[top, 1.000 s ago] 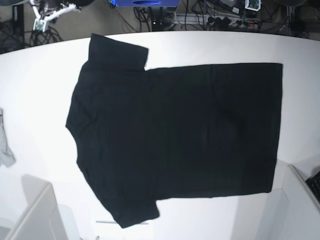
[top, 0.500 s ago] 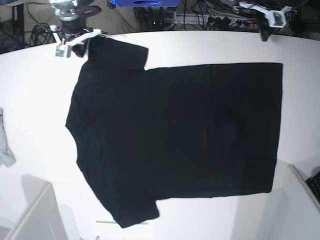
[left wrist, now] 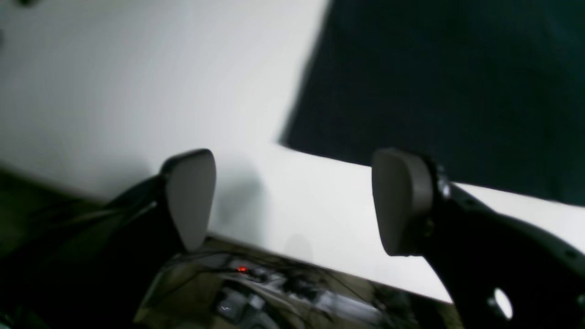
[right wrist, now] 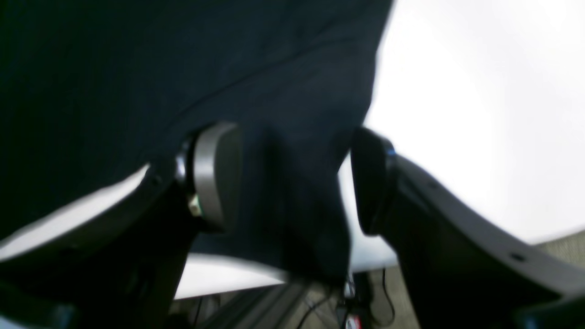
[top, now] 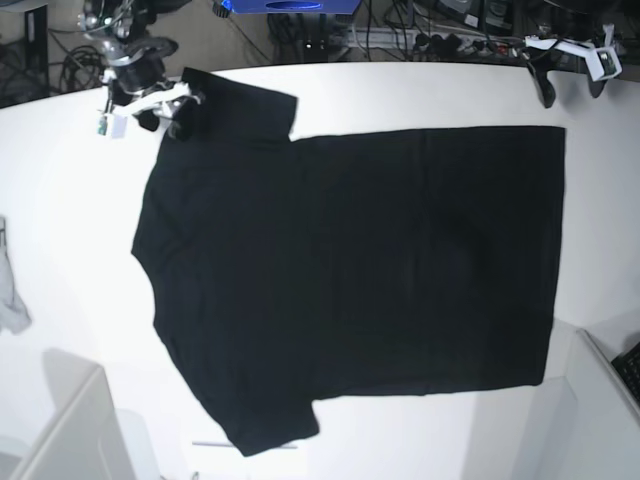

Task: Fold the T-shirt properly
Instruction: 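Move both grippers down to the shoulder corners of the black T-shirt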

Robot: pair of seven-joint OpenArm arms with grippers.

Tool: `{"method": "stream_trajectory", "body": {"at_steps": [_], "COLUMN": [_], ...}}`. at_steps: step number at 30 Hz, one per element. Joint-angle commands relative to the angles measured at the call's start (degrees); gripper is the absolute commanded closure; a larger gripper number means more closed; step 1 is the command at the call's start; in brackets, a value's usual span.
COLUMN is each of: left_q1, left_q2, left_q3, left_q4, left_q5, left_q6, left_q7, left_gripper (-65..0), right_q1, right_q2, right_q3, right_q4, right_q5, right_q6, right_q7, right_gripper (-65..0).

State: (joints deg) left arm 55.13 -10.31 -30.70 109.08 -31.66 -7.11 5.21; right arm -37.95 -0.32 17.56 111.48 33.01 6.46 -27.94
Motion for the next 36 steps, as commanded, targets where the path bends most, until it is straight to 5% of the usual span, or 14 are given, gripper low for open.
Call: {"method": "stream_trajectory", "body": {"at_steps": [1, 6, 10, 16, 24, 27, 31, 36], "left_q1": [-0.58, -6.65, -10.08, -12.28, -13.51, -14.47, -16.94, -20.36], "left_q2": [-0.38, 0.15, 0.50, 0.85, 0.94, 0.94, 0.94, 0.94], "left_q3": [-1.96, -10.75, -15.94, -19.72, -19.37, -19.37, -19.63, -19.54], "left_q4": [0.86, -2.92, -4.59, -7.67, -8.90, -8.90, -10.92, -15.41], "left_q5": [-2.05, -11.37, -11.90, -11.90, -12.25, -12.34, -12.34, -12.34], "left_q6": [-1.11, -8.40, -10.25, -14.56, -14.82, -14.82, -14.82, -14.82], "left_q7": [0.11, 12.68, 19.01, 20.33, 20.33, 20.33, 23.23, 26.48], "left_gripper": [-50.8, -47.9, -47.9, -47.9, -47.9, -47.9, -47.9, -47.9], "right_q1": [-0.07, 1.69, 1.95, 1.43, -0.42, -0.51, -0.33, -0.16], "right_q2": [0.10, 0.19, 0.27, 0.27, 1.42, 1.42, 1.59, 1.59], "right_q3": [1.03, 2.09, 2.00, 0.77, -5.56, -5.56, -5.56, -5.39], "right_q4": [0.39, -2.25, -5.85, -9.46, -9.81, -9.81, -9.90, -9.90], "right_q5": [0.61, 0.44, 0.44, 0.35, 0.35, 0.35, 0.35, 0.35], "right_q6": [0.27, 0.27, 0.27, 0.44, 0.44, 0.44, 0.44, 0.44], "right_q7": [0.03, -2.69, -3.31, -3.31, -2.96, -2.96, -3.31, -5.07], "right_gripper": [-36.2, -36.2, -36.2, -36.2, -35.6, -26.7, 0.0, 0.0]}}
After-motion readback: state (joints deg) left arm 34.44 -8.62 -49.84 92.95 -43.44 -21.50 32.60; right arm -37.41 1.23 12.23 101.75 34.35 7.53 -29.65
